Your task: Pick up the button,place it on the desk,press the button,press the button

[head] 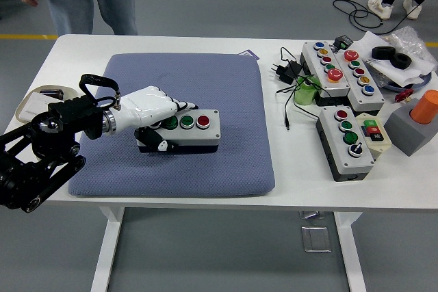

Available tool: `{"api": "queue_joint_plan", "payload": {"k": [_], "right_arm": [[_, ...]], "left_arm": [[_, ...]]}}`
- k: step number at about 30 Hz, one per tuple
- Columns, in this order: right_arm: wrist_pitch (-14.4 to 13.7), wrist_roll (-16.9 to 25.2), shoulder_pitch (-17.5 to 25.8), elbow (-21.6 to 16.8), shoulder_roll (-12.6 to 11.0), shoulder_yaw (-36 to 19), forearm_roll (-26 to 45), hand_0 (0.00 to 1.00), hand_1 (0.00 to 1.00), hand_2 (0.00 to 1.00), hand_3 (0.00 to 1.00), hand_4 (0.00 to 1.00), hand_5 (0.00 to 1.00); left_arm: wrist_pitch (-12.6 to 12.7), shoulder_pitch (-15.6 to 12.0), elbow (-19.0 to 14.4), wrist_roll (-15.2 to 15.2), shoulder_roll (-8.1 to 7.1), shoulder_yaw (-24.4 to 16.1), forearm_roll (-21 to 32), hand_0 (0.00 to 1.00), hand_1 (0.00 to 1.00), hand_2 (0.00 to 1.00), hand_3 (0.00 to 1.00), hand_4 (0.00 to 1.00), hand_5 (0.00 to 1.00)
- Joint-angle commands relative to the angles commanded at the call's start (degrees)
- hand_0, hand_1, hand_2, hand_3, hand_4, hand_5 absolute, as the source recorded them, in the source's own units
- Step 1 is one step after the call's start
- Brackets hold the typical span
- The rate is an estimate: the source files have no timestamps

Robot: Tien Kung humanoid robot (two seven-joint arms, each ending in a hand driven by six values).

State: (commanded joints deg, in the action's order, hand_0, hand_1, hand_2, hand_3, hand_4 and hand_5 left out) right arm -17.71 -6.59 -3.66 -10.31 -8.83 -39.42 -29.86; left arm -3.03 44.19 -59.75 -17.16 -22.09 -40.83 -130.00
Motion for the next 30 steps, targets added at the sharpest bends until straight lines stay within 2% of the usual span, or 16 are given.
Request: {"api": "queue_joint_plan", "payload": {"k": [1,6,7,12,13,18,19,22,24,25,28,30], "right_arm": [[0.01,0.0,0.01,0.0,0.0,0.0,-0.01,0.63,0.49,0.539,0.583,0.259,0.012],[0.01,-0.04,0.0,0.0,0.02,-0.09,-0.14,0.63,0.49,0.539,0.583,0.259,0.012],[0.01,-0.03,-0.01,0.0,0.02,-0.1,-0.16,0.63,0.492,0.539,0.583,0.259,0.012],[0.02,-0.06,-0.03,0.0,0.02,-0.14,-0.24,0.63,0.492,0.539,0.583,0.259,0.012],[0.03,-0.04,-0.02,0.0,0.02,-0.13,-0.21,0.629,0.489,0.54,0.583,0.258,0.013],[0.03,-0.03,0.01,0.0,0.03,-0.15,-0.21,0.629,0.489,0.54,0.583,0.258,0.013],[0.03,-0.02,0.0,0.0,0.04,-0.18,-0.22,0.631,0.489,0.54,0.583,0.257,0.012],[0.03,0.0,0.04,0.0,0.05,-0.14,-0.14,0.631,0.489,0.54,0.583,0.257,0.012],[0.05,0.0,0.05,0.0,0.04,-0.21,-0.23,0.631,0.489,0.54,0.583,0.257,0.012],[0.03,0.01,0.07,0.0,0.06,-0.23,-0.18,0.63,0.49,0.54,0.583,0.258,0.013],[0.03,0.01,0.1,0.0,0.07,-0.22,-0.14,0.63,0.49,0.54,0.583,0.258,0.013],[0.03,0.01,0.11,0.0,0.07,-0.25,-0.18,0.63,0.49,0.54,0.583,0.258,0.013]], "left_arm": [[-0.1,-0.01,0.12,-0.13,0.01,-0.08,0.0,0.458,0.545,0.566,0.653,0.998,0.437],[-0.32,-0.1,0.79,-0.61,0.08,-0.41,0.0,0.458,0.545,0.566,0.653,0.998,0.437],[-0.24,-0.13,0.87,-0.7,0.08,-0.45,0.0,0.6,0.703,0.733,0.711,0.998,0.489],[-0.33,-0.21,0.96,-0.95,0.01,-0.6,0.0,0.6,0.703,0.733,0.711,0.998,0.489],[-0.42,-0.23,0.92,-1.0,-0.03,-0.67,0.0,0.761,0.821,0.878,0.792,0.998,0.515],[-0.41,-0.55,0.54,-1.25,-0.24,-1.15,0.0,0.761,0.821,0.878,0.792,0.998,0.515],[-0.62,-0.75,0.09,-1.34,-0.39,-1.63,0.0,0.836,0.891,0.969,0.868,0.998,0.553],[-1.56,-1.23,-1.33,-1.43,-0.8,-2.73,0.0,0.836,0.891,0.969,0.868,0.998,0.553],[-2.88,-2.04,-3.72,-1.33,-1.29,-4.49,0.0,0.836,0.891,0.969,0.868,0.998,0.553],[-3.34,-2.45,-4.67,-1.28,-1.45,-5.32,0.0,0.923,0.953,0.998,0.923,0.998,0.58],[-5.01,-4.06,-8.4,-1.01,-1.87,-9.17,0.0,0.923,0.953,0.998,0.923,0.998,0.58],[-5.51,-4.75,-9.77,-0.75,-1.99,-10.89,0.0,0.923,0.953,0.998,0.923,0.998,0.58]]}}
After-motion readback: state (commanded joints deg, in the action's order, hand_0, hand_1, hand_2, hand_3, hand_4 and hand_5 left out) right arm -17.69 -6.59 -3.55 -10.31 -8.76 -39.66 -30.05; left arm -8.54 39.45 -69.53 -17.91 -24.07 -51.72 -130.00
